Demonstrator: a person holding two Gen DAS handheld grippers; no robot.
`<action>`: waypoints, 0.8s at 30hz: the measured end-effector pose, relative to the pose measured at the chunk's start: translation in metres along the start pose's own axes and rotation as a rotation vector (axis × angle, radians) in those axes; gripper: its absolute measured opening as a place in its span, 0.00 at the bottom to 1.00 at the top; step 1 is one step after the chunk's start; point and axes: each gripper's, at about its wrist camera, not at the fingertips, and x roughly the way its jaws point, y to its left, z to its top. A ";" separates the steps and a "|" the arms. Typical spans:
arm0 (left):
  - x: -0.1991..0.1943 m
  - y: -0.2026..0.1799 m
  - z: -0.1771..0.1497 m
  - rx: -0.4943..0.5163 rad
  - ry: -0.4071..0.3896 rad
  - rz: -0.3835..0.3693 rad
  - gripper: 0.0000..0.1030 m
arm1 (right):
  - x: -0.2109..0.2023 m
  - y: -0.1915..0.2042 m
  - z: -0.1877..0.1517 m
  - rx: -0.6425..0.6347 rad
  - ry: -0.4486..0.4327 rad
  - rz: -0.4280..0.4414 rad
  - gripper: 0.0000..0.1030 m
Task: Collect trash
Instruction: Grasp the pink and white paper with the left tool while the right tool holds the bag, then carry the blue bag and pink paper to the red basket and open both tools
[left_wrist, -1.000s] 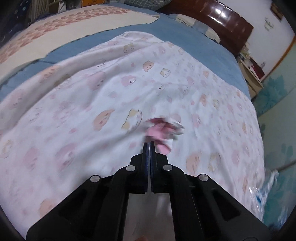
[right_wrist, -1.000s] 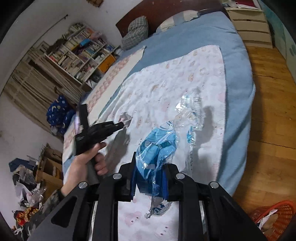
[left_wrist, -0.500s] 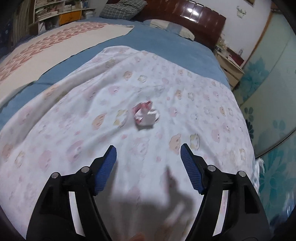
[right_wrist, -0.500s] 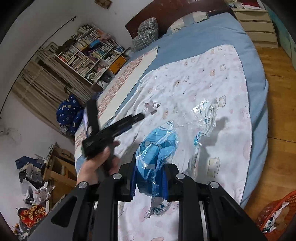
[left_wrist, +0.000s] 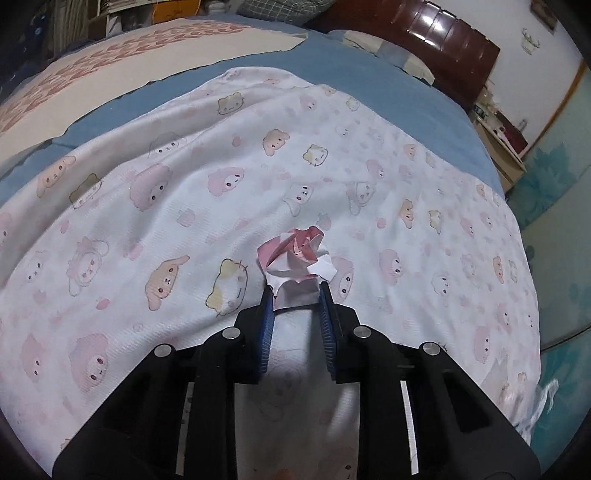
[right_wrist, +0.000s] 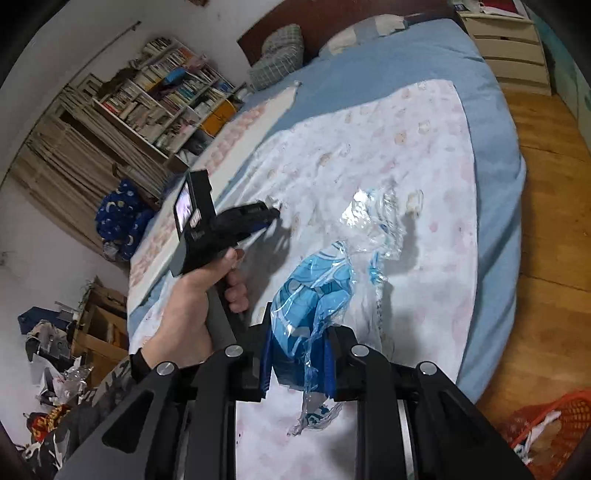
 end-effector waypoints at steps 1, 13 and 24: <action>-0.003 0.001 -0.002 0.003 -0.007 -0.003 0.21 | 0.002 -0.005 0.004 0.015 0.006 -0.012 0.22; -0.162 0.022 -0.047 0.121 -0.141 0.062 0.21 | 0.006 0.029 0.009 -0.024 -0.019 0.042 0.22; -0.273 0.055 -0.163 0.134 -0.123 0.054 0.21 | -0.057 0.087 -0.064 -0.118 -0.080 0.055 0.22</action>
